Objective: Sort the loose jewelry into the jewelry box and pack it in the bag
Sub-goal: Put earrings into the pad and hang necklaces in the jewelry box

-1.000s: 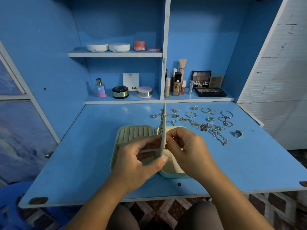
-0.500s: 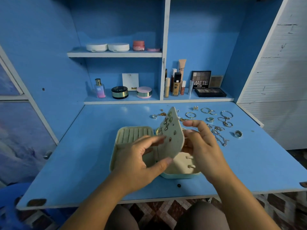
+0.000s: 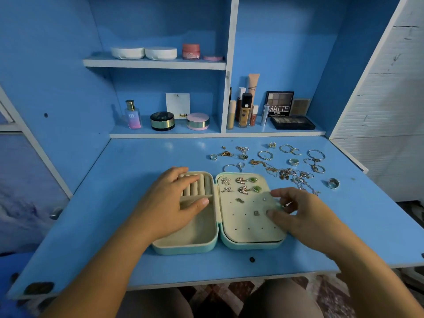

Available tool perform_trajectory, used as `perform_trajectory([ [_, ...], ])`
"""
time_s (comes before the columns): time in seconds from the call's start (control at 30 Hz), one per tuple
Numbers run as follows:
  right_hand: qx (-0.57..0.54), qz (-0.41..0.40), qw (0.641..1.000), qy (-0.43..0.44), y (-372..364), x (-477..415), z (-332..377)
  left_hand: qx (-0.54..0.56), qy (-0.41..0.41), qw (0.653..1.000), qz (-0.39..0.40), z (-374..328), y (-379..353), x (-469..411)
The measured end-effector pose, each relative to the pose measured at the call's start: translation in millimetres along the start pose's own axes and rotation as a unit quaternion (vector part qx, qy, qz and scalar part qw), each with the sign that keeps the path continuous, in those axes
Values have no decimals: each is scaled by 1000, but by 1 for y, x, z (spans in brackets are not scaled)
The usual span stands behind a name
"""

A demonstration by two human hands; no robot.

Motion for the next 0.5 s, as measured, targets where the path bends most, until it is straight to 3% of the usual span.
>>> perform_trajectory([
  [0.2, 89, 43, 995, 4, 15, -38, 18, -2, -13, 1000, -14, 3, -3, 0],
  [0.4, 156, 16, 976, 152, -7, -124, 46, 6, -10, 1000, -19, 4, -4, 1],
  [0.5, 185, 6, 968, 171, -26, -157, 54, 9, -8, 1000, -23, 4, -3, 1],
])
Point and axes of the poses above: each hand's wrist, its own x-axis away from the middle knuckle, its own y-axis out of the back of the hand, z = x × y, the point moved 2 cm from there along -x, towards the middle knuckle, and after that the axes turned 4 degrees about y, right-handed, at the moved point
